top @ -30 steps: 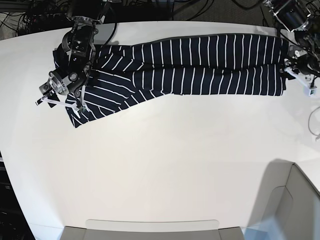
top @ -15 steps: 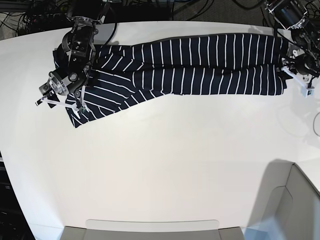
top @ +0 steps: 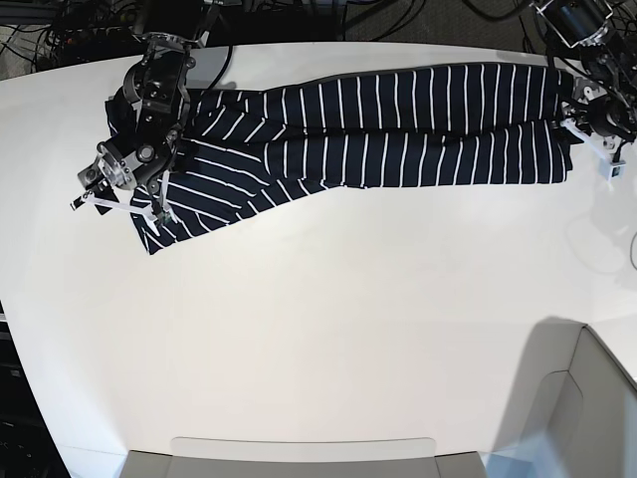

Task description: Fold the T-shirt properly

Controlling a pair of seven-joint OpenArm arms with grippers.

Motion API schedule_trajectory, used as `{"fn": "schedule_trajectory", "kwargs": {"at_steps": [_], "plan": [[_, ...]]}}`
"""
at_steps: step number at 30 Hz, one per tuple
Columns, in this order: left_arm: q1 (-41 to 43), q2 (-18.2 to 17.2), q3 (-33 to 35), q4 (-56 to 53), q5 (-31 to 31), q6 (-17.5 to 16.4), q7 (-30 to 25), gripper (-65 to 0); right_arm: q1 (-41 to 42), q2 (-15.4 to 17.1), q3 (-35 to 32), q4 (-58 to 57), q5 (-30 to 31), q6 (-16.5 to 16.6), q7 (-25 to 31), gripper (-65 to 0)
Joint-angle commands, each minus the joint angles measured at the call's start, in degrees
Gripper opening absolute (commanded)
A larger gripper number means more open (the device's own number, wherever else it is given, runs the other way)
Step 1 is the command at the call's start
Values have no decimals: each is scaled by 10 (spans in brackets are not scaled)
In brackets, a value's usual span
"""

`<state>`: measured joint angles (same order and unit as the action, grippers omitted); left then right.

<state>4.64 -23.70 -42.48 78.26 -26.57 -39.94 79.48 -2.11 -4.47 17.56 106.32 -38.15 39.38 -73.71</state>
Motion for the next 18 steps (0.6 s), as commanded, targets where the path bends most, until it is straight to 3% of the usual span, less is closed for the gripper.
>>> {"fn": "schedule_trajectory", "kwargs": {"at_steps": [1,11,18], "plan": [[-4,-11,-2,7,1,-1,5,-355,8,0,0,9,-6,6,0,-301],[1,12,0,1,1,-1,-15,-380,8,0,0,9,-6,6,-1,-301],[1,-6,12,-34,1,-1,-23,-376,7,0,0,9,-6,6,-1,-301]]}}
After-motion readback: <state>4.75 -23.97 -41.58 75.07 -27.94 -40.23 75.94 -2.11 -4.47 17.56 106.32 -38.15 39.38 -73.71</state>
